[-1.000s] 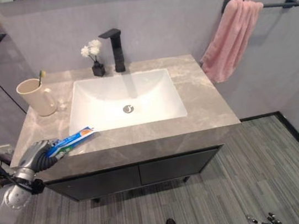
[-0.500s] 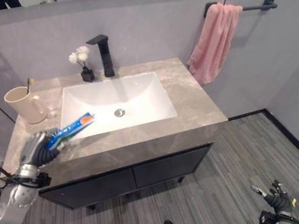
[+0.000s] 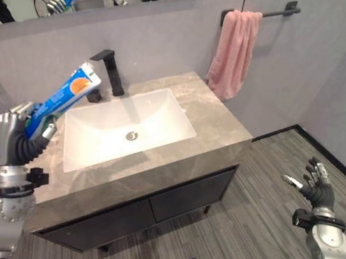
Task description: Put brush and paste in cup on sink, flatten towel.
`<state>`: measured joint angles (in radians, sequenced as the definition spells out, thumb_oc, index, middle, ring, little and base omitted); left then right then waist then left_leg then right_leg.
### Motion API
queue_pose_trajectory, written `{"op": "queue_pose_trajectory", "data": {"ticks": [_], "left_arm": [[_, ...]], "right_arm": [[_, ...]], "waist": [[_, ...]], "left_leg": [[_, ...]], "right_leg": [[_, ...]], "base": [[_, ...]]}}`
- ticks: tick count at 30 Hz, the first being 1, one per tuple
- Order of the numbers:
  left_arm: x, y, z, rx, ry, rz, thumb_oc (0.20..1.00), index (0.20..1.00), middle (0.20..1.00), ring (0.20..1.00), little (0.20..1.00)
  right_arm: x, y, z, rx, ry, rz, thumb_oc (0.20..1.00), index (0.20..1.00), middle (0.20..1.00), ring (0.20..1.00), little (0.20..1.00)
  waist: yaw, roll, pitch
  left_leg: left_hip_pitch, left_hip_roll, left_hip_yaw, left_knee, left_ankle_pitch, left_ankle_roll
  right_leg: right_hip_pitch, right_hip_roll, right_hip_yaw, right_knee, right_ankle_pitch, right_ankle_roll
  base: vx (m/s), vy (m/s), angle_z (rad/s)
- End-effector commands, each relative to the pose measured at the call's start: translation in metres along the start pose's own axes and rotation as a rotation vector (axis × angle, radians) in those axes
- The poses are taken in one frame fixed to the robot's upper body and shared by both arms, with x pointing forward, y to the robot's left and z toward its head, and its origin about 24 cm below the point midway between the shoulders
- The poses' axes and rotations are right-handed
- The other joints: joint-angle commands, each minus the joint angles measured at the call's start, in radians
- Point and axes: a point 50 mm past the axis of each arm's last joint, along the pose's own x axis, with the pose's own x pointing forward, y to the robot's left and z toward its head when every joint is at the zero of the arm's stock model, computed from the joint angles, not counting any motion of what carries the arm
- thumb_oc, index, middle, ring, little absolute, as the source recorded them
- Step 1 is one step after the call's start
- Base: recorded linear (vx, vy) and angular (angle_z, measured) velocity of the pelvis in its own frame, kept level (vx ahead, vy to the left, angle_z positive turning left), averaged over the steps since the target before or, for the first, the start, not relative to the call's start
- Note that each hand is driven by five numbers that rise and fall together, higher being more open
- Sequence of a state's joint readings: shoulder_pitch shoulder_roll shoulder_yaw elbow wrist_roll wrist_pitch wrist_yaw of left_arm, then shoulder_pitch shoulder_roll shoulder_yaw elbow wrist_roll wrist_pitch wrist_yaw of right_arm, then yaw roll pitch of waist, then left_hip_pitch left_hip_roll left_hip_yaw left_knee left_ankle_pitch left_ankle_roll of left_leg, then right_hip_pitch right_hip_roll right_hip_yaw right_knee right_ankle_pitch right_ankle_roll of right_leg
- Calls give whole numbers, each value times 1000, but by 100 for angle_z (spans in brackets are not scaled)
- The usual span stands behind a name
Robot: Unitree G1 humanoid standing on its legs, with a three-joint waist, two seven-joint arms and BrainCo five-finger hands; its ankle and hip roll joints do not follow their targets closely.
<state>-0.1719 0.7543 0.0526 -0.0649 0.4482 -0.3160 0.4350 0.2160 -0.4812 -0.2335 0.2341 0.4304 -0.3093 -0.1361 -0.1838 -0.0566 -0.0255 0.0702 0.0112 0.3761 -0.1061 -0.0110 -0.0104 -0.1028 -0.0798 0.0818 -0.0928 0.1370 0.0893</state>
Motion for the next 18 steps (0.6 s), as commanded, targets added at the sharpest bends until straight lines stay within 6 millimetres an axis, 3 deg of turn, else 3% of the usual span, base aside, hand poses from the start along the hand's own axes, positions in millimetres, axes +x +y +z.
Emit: {"op": "queue_pose_trajectory", "data": {"ticks": [1, 3, 5, 6, 7, 8, 9, 11, 12, 13, 14, 15, 17, 18], "left_arm": [[40, 23, 22, -84, -128, 221, 200, 200, 200, 200, 200], [45, 22, 24, -97, -133, 228, 200, 200, 200, 200, 200], [53, 15, 31, -149, -141, 230, 200, 200, 200, 200, 200], [54, 15, 30, -149, -142, 231, 200, 200, 200, 200, 200], [60, 11, 34, -174, -145, 234, 200, 200, 200, 200, 200], [60, 12, 34, -171, -144, 236, 200, 200, 200, 200, 200], [66, 10, 41, -188, -163, 241, 200, 200, 200, 200, 200], [71, 9, 45, -195, -174, 252, 200, 200, 200, 200, 200], [71, 10, 44, -193, -174, 255, 200, 200, 200, 200, 200], [76, 8, 49, -204, -184, 265, 200, 200, 200, 200, 200], [76, 9, 49, -204, -184, 266, 200, 200, 200, 200, 200], [82, 11, 54, -216, -200, 291, 200, 200, 200, 200, 200], [85, 11, 56, -220, -207, 300, 200, 200, 200, 200, 200], [90, 12, 63, -238, -226, 323, 200, 200, 200, 200, 200]], "right_arm": [[38, 7, 72, -42, -310, 54, 1000, 1000, 1000, 1000, 1000], [43, 16, 83, -29, -346, 88, 1000, 1000, 1000, 1000, 1000], [53, 52, 97, 119, -376, 201, 1000, 1000, 1000, 1000, 1000], [53, 52, 97, 120, -377, 202, 1000, 1000, 1000, 1000, 1000], [55, 82, 102, 210, -363, 307, 1000, 1000, 1000, 1000, 1000], [56, 83, 102, 213, -364, 309, 1000, 1000, 1000, 1000, 1000], [53, 112, 117, 288, -384, 439, 1000, 1000, 1000, 1000, 1000], [53, 134, 130, 337, -404, 506, 1000, 1000, 1000, 1000, 1000], [54, 135, 131, 339, -406, 508, 1000, 1000, 1000, 1000, 1000], [50, 160, 146, 389, -431, 597, 1000, 1000, 1000, 1000, 1000], [50, 160, 146, 390, -432, 597, 1000, 1000, 1000, 1000, 1000], [46, 182, 162, 437, -458, 671, 1000, 1000, 1000, 1000, 1000], [43, 196, 169, 467, -461, 709, 1000, 1000, 1000, 1000, 1000], [38, 216, 185, 506, -475, 783, 1000, 1000, 1000, 1000, 1000]], "waist": [[12, 20, -6], [16, 20, -3], [33, 18, 1], [33, 18, 2], [46, 16, 2], [45, 15, 4], [55, 14, 6], [65, 13, 7], [64, 13, 9], [73, 12, 12], [72, 12, 13], [81, 11, 14], [84, 10, 16], [93, 8, 15]], "left_leg": [[39, 39, -29, 19, -99, 15], [39, 38, -30, 19, -98, 15], [42, 38, -29, 19, -96, 17], [43, 38, -29, 19, -96, 17], [45, 37, -27, 19, -95, 18], [45, 37, -26, 19, -96, 18], [48, 37, -21, 19, -94, 18], [50, 37, -17, 19, -93, 18], [50, 37, -16, 19, -93, 18], [49, 37, -14, 19, -91, 17], [50, 37, -14, 19, -91, 17], [49, 37, -14, 19, -90, 17], [49, 38, -15, 19, -89, 17], [48, 38, -16, 19, -88, 16]], "right_leg": [[102, 3, -20, 6, -130, 16], [102, 3, -21, 6, -130, 15], [105, 3, -21, 6, -131, 13], [105, 3, -21, 6, -131, 13], [106, 3, -18, 6, -129, 12], [106, 4, -16, 6, -129, 12], [106, 5, -13, 6, -126, 12], [105, 5, -10, 6, -124, 11], [105, 5, -9, 6, -124, 11], [103, 5, -8, 6, -123, 10], [104, 5, -8, 6, -123, 10], [103, 5, -9, 6, -122, 9], [103, 5, -9, 6, -123, 8], [104, 6, -11, 6, -124, 6]], "base": [[0, 0, 0], [0, 0, 0], [0, 0, 0], [-35, -7, -2], [-19, -4, -3], [-30, -9, -8], [-13, -7, -9], [-12, -6, -9], [-11, -8, -5], [-7, -7, -7], [-4, -16, -4], [0, 0, 0], [0, 0, 0], [0, 0, 0]]}}
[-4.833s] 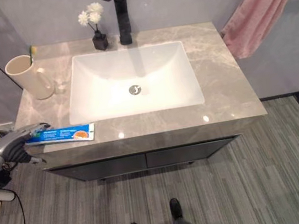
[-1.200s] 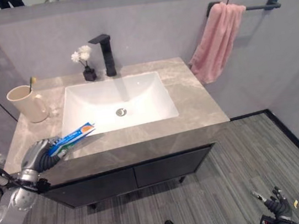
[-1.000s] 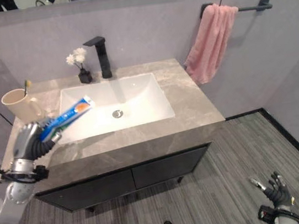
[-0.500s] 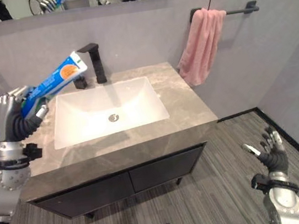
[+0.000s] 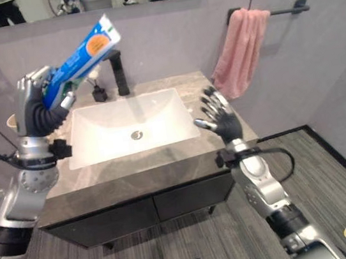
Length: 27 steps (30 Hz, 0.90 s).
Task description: Put brush and paste in cup on sink, flatten towel.
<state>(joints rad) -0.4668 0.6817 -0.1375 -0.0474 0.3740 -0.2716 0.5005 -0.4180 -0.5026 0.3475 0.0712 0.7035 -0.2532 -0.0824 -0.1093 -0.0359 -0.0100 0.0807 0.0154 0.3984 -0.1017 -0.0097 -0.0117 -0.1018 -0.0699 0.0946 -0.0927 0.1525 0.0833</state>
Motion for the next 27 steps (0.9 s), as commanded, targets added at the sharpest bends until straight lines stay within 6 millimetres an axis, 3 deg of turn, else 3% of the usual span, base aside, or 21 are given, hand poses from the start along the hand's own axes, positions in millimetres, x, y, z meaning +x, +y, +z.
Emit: {"op": "queue_pose_trajectory", "data": {"ticks": [1, 8, 11, 12, 16, 18, 27], "left_arm": [[40, 18, 17, -32, -106, 169, 200, 200, 200, 200, 200], [48, 20, 25, -58, -138, 219, 200, 200, 200, 200, 200], [48, 21, 24, -55, -136, 222, 200, 200, 200, 200, 200], [48, 21, 24, -57, -138, 224, 200, 200, 200, 200, 200], [50, 21, 27, -63, -152, 239, 200, 200, 200, 200, 200], [51, 16, 30, -69, -158, 224, 200, 200, 200, 200, 200], [51, 7, 40, -78, -194, 201, 200, 200, 200, 200, 200]], "right_arm": [[34, 15, 36, 72, -160, 43, 1000, 1000, 1000, 1000, 1000], [70, 61, 73, 95, -290, 180, 1000, 1000, 1000, 1000, 1000], [74, 66, 79, 93, -312, 190, 1000, 1000, 1000, 1000, 1000], [80, 81, 89, 107, -347, 224, 1000, 1000, 1000, 1000, 1000], [86, 94, 94, 151, -354, 256, 1000, 1000, 1000, 1000, 1000], [90, 106, 84, 246, -285, 298, 1000, 1000, 1000, 1000, 1000], [94, 125, 83, 344, -238, 356, 1000, 1000, 1000, 1000, 1000]], "waist": [[16, -13, 1], [31, -19, 3], [31, -19, 5], [37, -20, 5], [41, -21, 6], [43, -24, 5], [39, -22, -3]], "left_leg": [[37, 34, -38, 14, -89, 17], [39, 37, -44, 14, -88, 15], [41, 38, -42, 14, -89, 15], [45, 38, -37, 14, -90, 14], [46, 38, -36, 14, -89, 13], [44, 40, -39, 14, -89, 11], [39, 43, -40, 14, -90, 6]], "right_leg": [[103, -4, -23, 5, -140, 11], [108, -1, -26, 5, -145, 4], [109, 0, -25, 5, -146, 4], [110, 2, -22, 5, -148, 3], [111, 3, -20, 5, -150, 2], [111, 4, -22, 5, -152, -1], [108, 8, -23, 5, -157, -7]], "base": [[21, -14, 4], [36, -13, 3], [16, -3, 0], [48, -8, 1], [47, -11, -3], [51, -22, -1], [25, -12, 1]]}}
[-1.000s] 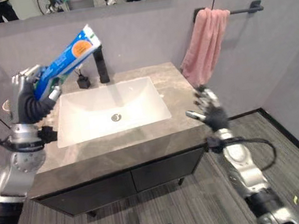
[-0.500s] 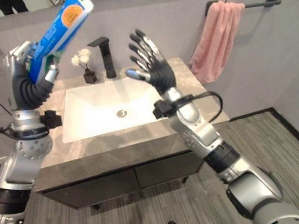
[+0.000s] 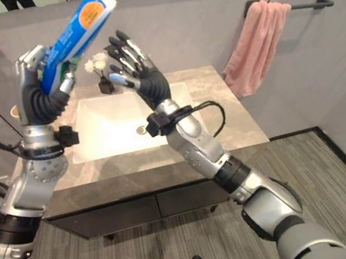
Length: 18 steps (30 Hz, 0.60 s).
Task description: Put brush and paste in cup on sink, flatten towel.
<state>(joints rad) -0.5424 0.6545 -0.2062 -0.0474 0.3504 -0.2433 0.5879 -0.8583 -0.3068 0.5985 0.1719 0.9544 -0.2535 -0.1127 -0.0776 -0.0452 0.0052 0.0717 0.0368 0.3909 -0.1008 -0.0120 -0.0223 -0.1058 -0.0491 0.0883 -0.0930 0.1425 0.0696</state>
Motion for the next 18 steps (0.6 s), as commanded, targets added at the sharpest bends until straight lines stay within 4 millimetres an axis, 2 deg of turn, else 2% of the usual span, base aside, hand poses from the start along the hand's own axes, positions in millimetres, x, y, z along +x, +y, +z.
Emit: {"op": "queue_pose_trajectory", "data": {"ticks": [1, 10, 13, 18], "left_arm": [[39, 9, 28, -24, -173, 105, 200, 200, 200, 200, 200], [35, -3, 40, -63, -216, 50, 200, 200, 200, 200, 200], [24, -10, 40, -89, -195, 13, 200, 200, 200, 200, 200], [12, -10, 37, -105, -166, -6, 200, 200, 200, 200, 200]], "right_arm": [[30, 15, 37, 24, -145, 58, 1000, 1000, 1000, 1000, 1000], [32, 23, 38, 24, -158, 82, 1000, 1000, 1000, 1000, 1000], [31, 28, 46, 12, -187, 118, 1000, 1000, 1000, 1000, 1000], [29, 31, 54, -6, -220, 136, 1000, 1000, 1000, 1000, 1000]], "waist": [[8, -12, -18], [7, -5, -25], [6, -5, -24], [7, -5, -24]], "left_leg": [[49, 22, -33, 14, -88, 17], [54, 21, -32, 14, -91, 18], [57, 22, -30, 14, -92, 18], [57, 21, -33, 14, -93, 21]], "right_leg": [[113, -12, -17, 6, -147, 6], [117, -9, -15, 6, -149, 6], [118, -10, -17, 6, -149, 4], [119, -10, -19, 6, -149, 4]], "base": [[0, 0, 0], [0, 0, 0], [0, 0, 0], [0, 0, 0]]}}
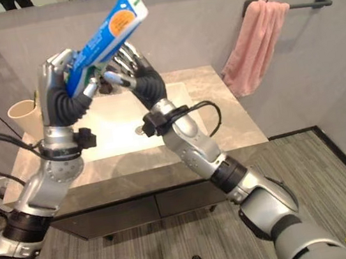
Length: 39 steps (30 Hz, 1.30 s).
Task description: Put brush and paste in cup on sink, flatten towel.
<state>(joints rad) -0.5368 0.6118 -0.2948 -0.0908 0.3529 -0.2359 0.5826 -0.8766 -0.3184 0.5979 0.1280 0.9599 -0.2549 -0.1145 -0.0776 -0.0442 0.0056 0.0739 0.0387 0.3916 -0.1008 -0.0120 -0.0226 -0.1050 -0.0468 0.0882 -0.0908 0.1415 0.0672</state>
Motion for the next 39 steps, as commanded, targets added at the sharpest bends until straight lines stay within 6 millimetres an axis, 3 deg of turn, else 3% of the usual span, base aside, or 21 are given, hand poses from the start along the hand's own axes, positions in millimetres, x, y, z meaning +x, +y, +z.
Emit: {"op": "queue_pose_trajectory", "data": {"ticks": [1, 6, 33, 34, 39], "left_arm": [[20, 11, 20, -12, -144, 45, 200, 200, 200, 200, 200], [12, 10, 16, -16, -114, 28, 200, 200, 200, 200, 200], [-10, -8, 6, -68, -16, -55, 200, 200, 200, 200, 200], [-10, -8, 6, -69, -14, -54, 200, 200, 200, 200, 200], [-10, -9, 6, -72, -14, -49, 200, 200, 200, 200, 200]], "right_arm": [[28, 22, 42, -8, -184, 95, 1000, 1000, 1000, 1000, 1000], [28, 20, 50, -13, -228, 81, 1000, 1000, 1000, 1000, 1000], [28, 23, 52, 4, -257, 55, 1000, 1000, 1000, 1000, 1000], [26, 24, 49, 4, -247, 57, 231, 231, 231, 231, 231], [25, 24, 48, 16, -249, 54, 200, 200, 200, 200, 200]], "waist": [[6, -6, -24], [9, -7, -26], [18, -15, -24], [17, -15, -22], [17, -15, -22]], "left_leg": [[55, 19, -34, 13, -93, 21], [54, 19, -38, 13, -93, 22], [47, 20, -48, 13, -88, 24], [46, 20, -48, 13, -88, 25], [44, 19, -50, 13, -88, 26]], "right_leg": [[118, -12, -20, 4, -148, 6], [119, -13, -24, 4, -149, 6], [118, -11, -32, 4, -146, 2], [118, -11, -32, 4, -146, 2], [115, -11, -31, 4, -145, 3]], "base": [[0, 0, 0], [0, 0, 0], [-4, -2, 1], [0, 0, 0], [0, 0, 0]]}}
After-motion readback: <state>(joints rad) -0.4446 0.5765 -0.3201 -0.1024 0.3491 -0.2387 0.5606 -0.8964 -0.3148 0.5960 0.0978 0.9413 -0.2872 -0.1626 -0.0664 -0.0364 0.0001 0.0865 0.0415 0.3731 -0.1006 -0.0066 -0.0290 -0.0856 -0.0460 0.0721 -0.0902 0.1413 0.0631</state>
